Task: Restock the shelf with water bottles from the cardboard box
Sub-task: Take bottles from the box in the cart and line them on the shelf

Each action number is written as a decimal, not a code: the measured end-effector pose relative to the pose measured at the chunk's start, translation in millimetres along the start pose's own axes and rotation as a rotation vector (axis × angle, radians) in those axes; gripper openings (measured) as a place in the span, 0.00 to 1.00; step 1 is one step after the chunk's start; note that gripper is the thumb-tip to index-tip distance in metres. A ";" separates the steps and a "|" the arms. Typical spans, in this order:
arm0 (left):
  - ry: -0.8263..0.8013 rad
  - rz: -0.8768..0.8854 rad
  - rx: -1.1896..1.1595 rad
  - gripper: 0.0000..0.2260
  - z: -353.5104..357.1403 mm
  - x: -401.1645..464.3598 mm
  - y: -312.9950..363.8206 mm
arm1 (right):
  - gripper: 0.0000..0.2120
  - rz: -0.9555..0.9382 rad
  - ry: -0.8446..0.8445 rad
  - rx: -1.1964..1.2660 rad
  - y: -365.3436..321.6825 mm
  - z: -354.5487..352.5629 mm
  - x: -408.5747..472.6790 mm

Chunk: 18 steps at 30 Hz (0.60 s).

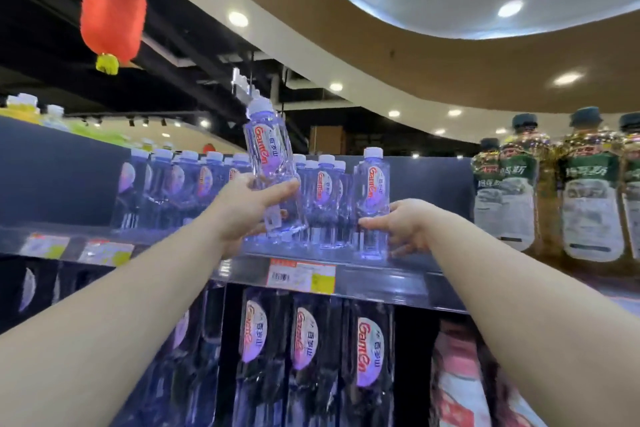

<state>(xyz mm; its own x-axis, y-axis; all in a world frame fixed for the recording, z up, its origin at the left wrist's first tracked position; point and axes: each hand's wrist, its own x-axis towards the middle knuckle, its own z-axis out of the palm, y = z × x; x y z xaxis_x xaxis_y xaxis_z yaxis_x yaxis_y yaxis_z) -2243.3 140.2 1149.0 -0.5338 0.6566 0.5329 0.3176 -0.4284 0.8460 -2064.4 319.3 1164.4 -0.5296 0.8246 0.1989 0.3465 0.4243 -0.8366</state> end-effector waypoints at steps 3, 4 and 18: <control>-0.074 0.000 -0.025 0.25 -14.9 19.8 -5.5 | 0.32 0.039 0.082 -0.022 -9.0 16.4 8.4; -0.088 0.001 -0.043 0.25 -19.6 24.2 -6.9 | 0.32 0.045 0.116 -0.028 -11.0 22.6 11.8; -0.177 0.023 0.145 0.45 -70.5 57.1 -33.5 | 0.24 0.127 0.344 -0.189 -24.8 60.6 25.8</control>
<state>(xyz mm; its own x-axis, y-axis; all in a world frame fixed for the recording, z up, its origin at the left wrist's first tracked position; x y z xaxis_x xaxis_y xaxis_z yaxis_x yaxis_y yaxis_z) -2339.6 148.3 1149.7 -0.3835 0.7518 0.5364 0.4444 -0.3590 0.8208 -2133.6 307.4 1159.3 -0.1951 0.9382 0.2859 0.5451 0.3460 -0.7636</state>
